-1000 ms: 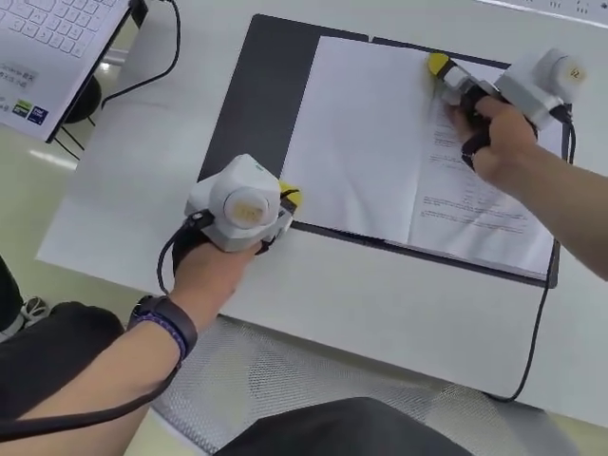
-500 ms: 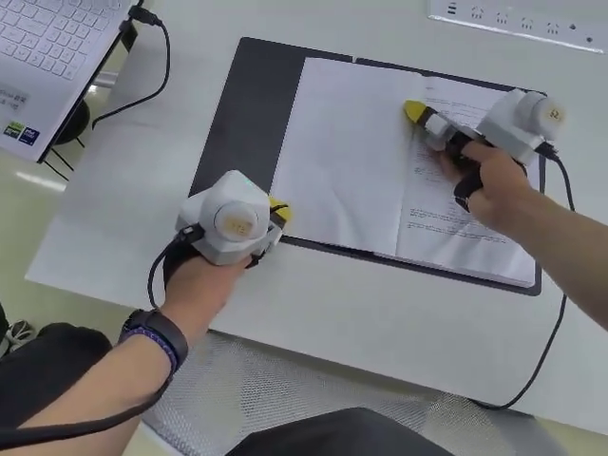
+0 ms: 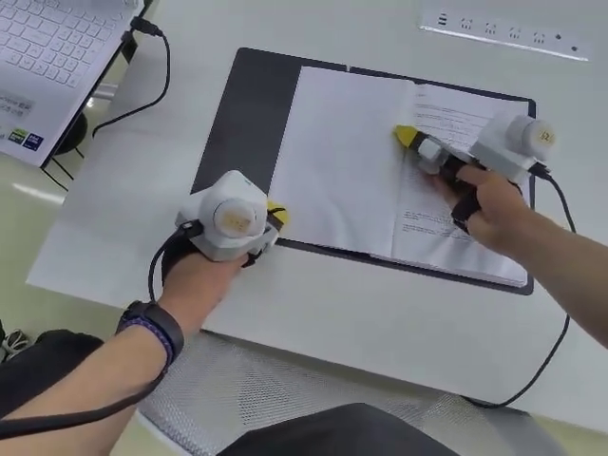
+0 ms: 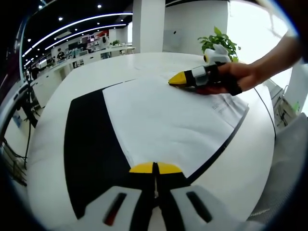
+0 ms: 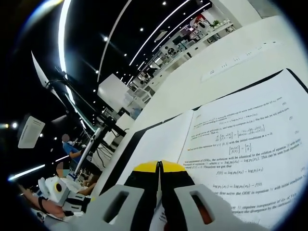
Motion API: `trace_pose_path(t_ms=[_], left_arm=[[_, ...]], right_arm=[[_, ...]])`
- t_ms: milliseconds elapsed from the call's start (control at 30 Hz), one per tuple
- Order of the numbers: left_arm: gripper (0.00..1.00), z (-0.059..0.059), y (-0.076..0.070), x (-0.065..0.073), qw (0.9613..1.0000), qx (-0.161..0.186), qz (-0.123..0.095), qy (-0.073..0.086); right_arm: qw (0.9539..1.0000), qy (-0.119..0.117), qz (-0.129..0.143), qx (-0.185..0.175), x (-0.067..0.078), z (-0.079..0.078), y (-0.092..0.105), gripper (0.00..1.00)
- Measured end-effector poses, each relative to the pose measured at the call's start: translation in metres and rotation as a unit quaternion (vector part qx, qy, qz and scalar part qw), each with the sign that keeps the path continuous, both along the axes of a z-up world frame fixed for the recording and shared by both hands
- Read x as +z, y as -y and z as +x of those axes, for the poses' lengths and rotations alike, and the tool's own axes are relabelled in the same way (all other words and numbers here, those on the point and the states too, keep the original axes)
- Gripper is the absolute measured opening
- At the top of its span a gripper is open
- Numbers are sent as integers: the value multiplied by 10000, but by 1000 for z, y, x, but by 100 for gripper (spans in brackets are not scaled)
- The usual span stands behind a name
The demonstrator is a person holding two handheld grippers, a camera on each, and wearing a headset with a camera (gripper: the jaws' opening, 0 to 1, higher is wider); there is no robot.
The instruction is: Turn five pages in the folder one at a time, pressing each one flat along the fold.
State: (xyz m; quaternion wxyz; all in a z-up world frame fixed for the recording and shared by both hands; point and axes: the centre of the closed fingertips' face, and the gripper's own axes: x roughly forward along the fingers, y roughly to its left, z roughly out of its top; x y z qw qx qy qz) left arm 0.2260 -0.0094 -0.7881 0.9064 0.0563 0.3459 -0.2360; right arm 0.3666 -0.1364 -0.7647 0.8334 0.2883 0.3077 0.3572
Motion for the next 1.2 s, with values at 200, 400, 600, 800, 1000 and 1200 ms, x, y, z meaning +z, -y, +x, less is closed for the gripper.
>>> trace_pose_path(t_ms=[200,400,600,800,1000,1200], left_arm=[[0,0,0,0,10000,-50,42,-7],[0,0,1,0,10000,-43,39,-5],[0,-1,1,0,10000,-60,52,-7],[0,-1,2,1,10000,-34,23,-15],[0,-1,2,1,10000,20,-26,-32],[0,-1,2,1,10000,33,-45,-37]], right_arm=[[9999,-52,38,81,5,-27,1,0],[9996,-100,24,263,6,-53,0,0],[9992,-163,6,378,6,-70,0,0],[9988,-215,-4,440,6,-89,1,0],[9978,-261,-58,600,5,-113,-1,0],[9974,-327,-65,631,4,-130,2,0]])
